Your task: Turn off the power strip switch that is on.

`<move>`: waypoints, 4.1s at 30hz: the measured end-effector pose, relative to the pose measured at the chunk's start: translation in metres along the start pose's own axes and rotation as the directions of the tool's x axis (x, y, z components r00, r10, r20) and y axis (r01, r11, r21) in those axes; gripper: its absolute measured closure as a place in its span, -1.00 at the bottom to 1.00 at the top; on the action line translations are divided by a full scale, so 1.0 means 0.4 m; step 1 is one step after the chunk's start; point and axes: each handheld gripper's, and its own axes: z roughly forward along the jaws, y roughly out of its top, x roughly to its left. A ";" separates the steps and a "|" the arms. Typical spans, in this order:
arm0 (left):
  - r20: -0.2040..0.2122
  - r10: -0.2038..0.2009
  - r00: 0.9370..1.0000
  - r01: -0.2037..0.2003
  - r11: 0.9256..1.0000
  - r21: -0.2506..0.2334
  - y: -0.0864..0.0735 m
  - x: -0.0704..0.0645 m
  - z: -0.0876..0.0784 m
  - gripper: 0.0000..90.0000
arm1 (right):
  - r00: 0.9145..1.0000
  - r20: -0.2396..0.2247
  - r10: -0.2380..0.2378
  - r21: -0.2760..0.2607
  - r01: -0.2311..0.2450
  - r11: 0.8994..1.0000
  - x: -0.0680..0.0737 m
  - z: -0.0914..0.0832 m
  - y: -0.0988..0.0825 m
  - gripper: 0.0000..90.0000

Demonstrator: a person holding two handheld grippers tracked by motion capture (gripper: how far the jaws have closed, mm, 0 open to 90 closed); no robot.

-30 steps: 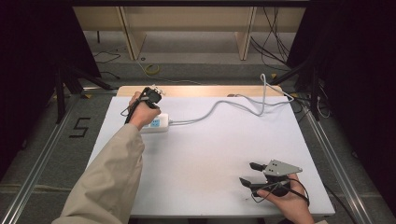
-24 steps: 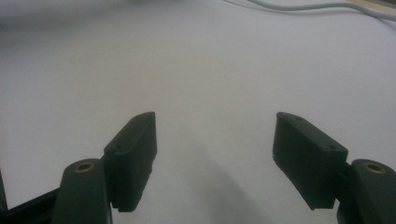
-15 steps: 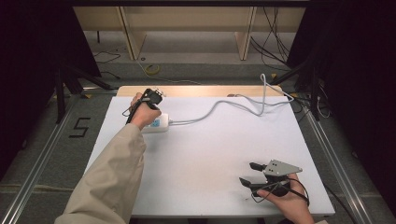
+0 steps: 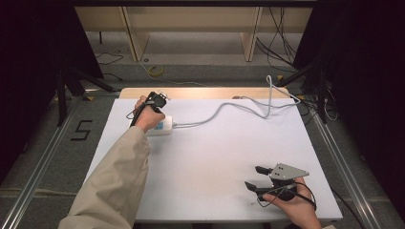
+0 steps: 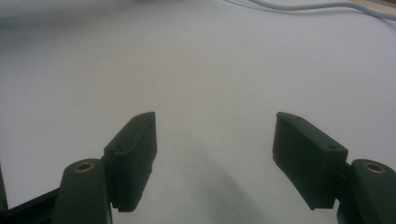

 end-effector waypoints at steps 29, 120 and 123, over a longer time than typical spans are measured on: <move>0.001 0.002 1.000 -0.002 1.000 0.031 -0.003 -0.002 0.017 0.99 | 1.000 -0.002 -0.001 0.002 0.001 1.000 0.000 0.001 0.000 -0.30; 0.000 -0.031 1.000 0.031 0.997 -0.076 -0.020 -0.011 -0.045 0.99 | 1.000 -0.004 -0.007 0.002 0.007 1.000 0.000 0.004 0.002 -0.30; 0.006 -0.033 0.999 0.034 0.995 -0.093 -0.021 -0.016 -0.056 0.99 | 1.000 -0.003 -0.004 0.002 0.004 1.000 0.000 0.003 0.001 -0.30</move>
